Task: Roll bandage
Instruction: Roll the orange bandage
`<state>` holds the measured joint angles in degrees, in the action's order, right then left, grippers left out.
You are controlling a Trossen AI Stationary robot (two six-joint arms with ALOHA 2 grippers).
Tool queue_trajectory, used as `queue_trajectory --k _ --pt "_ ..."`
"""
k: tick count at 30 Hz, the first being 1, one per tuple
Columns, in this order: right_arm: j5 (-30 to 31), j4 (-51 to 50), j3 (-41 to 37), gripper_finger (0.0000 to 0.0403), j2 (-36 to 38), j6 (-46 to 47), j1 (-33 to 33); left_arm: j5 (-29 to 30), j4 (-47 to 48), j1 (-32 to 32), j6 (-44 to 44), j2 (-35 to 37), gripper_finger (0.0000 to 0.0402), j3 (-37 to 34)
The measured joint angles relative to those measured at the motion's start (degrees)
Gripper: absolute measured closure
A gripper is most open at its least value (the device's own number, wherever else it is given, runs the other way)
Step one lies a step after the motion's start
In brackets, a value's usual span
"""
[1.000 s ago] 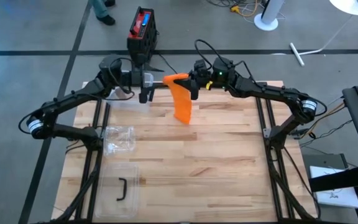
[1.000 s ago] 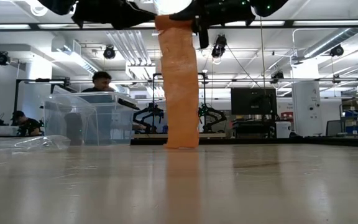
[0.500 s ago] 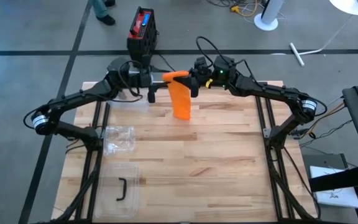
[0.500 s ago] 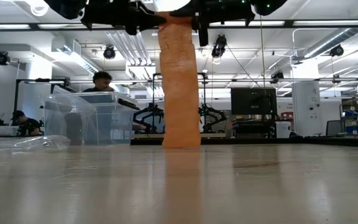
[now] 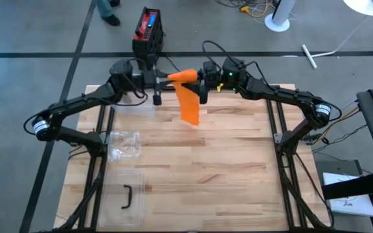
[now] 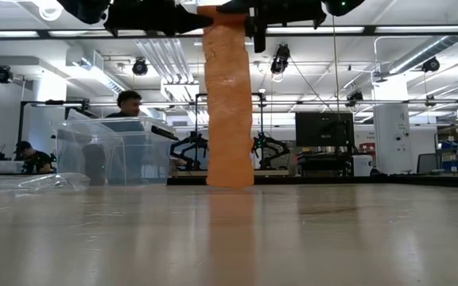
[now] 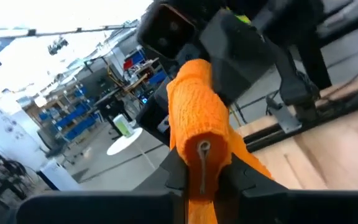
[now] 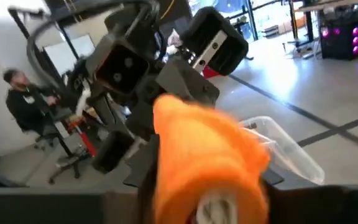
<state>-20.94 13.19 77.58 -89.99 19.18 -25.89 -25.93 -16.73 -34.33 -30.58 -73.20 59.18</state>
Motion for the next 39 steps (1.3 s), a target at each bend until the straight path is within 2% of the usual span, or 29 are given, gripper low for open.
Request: queue_trajectory --k 5,8,14,19,22,26,32,39 --pt "-0.01 -4.0 -0.11 0.0196 0.87 -14.78 0.0 0.06 -0.98 -0.74 6.89 1.68 0.0367 0.24" --pt "0.08 -3.77 -0.07 0.0167 1.45 -23.81 0.25 0.07 2.22 -0.98 7.79 2.65 0.0372 0.26" --pt "9.62 -4.05 -0.11 0.0125 3.47 -43.1 1.96 -0.07 7.8 -1.2 10.08 3.31 0.0366 0.26" --pt "10.49 -4.12 -0.07 0.0103 4.13 -50.81 2.78 -0.09 8.19 -1.2 10.18 3.29 0.0365 0.24" --pt "10.44 -4.54 -0.07 0.0102 3.5 -53.01 3.17 -1.02 8.22 -1.2 10.18 3.29 0.0368 0.24" --pt "10.41 -4.93 -0.08 0.0114 2.75 -57.16 3.58 -5.5 8.21 -1.17 10.74 2.92 0.0364 0.24" --pt "10.25 -5.14 -0.09 0.0141 2.72 -61.46 4.3 -5.91 8.24 -1.14 12.27 1.86 0.0365 0.22" --pt "9.85 -5.6 -0.09 0.017 2.72 -61.8 4.28 -6.1 8.18 -1.14 12.69 0.98 0.0363 0.2"
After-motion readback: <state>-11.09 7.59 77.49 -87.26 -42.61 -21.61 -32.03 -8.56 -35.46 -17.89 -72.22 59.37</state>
